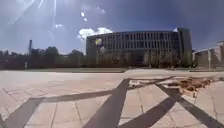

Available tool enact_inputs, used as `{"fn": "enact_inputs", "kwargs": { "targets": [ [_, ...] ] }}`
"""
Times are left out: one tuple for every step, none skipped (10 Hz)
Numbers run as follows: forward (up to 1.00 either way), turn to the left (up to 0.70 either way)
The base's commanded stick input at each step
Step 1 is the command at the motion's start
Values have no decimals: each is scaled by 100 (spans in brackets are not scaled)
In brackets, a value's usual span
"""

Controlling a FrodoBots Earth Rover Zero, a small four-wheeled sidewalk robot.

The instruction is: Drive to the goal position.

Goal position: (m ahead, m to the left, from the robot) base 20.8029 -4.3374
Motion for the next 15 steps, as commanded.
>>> {"fn": "enact_inputs", "kwargs": {
  "targets": [
    [70, 3],
    [70, 4],
    [70, 4],
    [70, 3],
    [70, 4],
    [70, 4],
    [70, 4],
    [70, 3],
    [70, 3],
    [70, 3],
    [70, 3],
    [70, 2],
    [70, 1],
    [70, 1],
    [70, 1]
  ]
}}
